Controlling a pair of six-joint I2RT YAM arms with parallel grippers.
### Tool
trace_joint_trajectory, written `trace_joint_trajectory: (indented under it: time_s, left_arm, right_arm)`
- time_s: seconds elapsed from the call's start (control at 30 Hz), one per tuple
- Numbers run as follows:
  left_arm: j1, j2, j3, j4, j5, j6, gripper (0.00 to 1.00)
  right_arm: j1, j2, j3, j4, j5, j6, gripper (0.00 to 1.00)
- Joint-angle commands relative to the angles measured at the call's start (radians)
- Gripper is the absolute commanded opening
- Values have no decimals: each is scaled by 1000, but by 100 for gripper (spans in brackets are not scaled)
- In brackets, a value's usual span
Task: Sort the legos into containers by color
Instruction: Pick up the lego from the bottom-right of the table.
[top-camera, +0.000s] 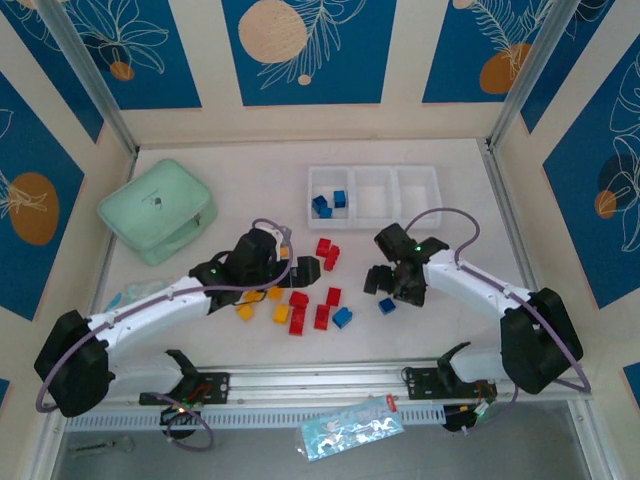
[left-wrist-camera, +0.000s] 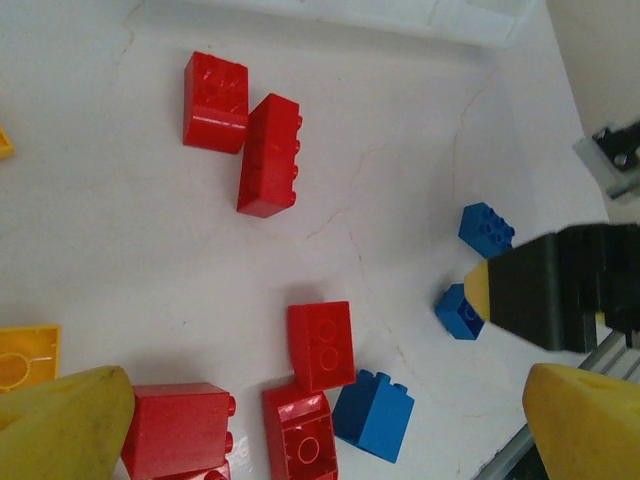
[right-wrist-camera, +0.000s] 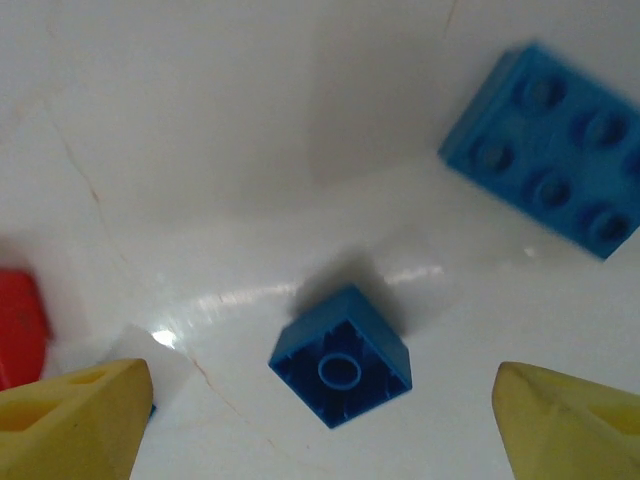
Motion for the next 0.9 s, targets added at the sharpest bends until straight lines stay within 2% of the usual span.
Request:
trace_joint_trajectory:
  time_s: [0.0,0.2,0.3,0.43,0.6,0.87]
  left_arm:
    - [-10,-16,-25,54,-4,-29,99]
    - [-10,-20,-36,59,-3,-38,99]
    - [-10,-16,-37,56,-4,-39,99]
    - [-10,-18,-37,48,-2,-38,99]
    - [-10,-27,-44,43,-17,-38,99]
    - [-10,-5,-22,43,-22,-23,99]
  right_arm:
    - [32,-1,-29,36,-29,64,86]
    - [40,74,-43,131,-105,1,80]
    - [76,99,-22,115,-73,-7,77]
    - [111,108,-35,119,-65,0,68]
    - [102,133,-18,90,-7,-27,55]
    - [102,155,-6,108,-10,-54,45]
